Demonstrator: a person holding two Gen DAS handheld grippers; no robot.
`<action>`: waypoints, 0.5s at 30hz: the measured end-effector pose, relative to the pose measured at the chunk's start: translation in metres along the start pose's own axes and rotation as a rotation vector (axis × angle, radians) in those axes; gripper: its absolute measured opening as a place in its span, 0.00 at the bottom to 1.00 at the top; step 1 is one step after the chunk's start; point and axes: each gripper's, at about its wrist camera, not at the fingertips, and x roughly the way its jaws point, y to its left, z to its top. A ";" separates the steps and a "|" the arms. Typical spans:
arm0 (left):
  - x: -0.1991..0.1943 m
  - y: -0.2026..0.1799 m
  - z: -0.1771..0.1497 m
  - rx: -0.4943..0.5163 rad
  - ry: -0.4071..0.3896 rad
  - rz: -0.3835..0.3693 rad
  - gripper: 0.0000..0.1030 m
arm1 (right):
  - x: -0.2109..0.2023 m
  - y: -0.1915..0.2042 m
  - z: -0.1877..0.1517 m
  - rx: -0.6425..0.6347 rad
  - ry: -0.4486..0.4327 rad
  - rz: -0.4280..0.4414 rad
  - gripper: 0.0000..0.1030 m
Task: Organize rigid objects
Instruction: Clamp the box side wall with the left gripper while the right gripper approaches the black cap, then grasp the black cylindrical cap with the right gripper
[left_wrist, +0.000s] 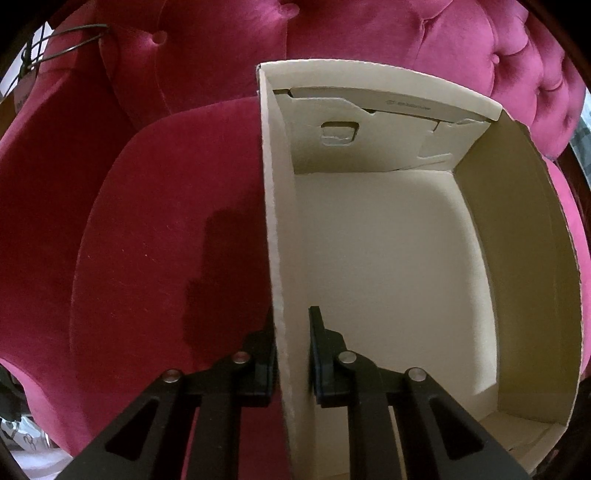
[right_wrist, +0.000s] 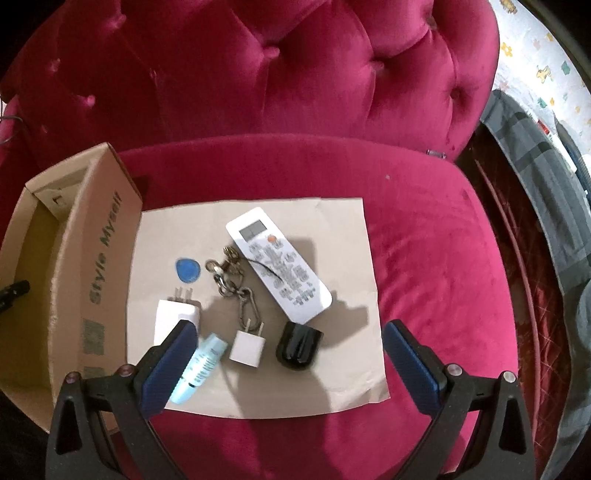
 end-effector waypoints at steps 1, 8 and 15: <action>-0.003 0.003 -0.003 -0.002 0.004 0.001 0.15 | 0.004 -0.002 -0.001 0.005 0.008 0.000 0.98; -0.002 0.001 0.002 0.004 0.004 0.011 0.15 | 0.027 -0.014 -0.009 0.031 0.046 -0.001 0.96; -0.001 -0.005 -0.004 0.005 -0.005 0.012 0.15 | 0.051 -0.016 -0.014 0.039 0.088 0.000 0.87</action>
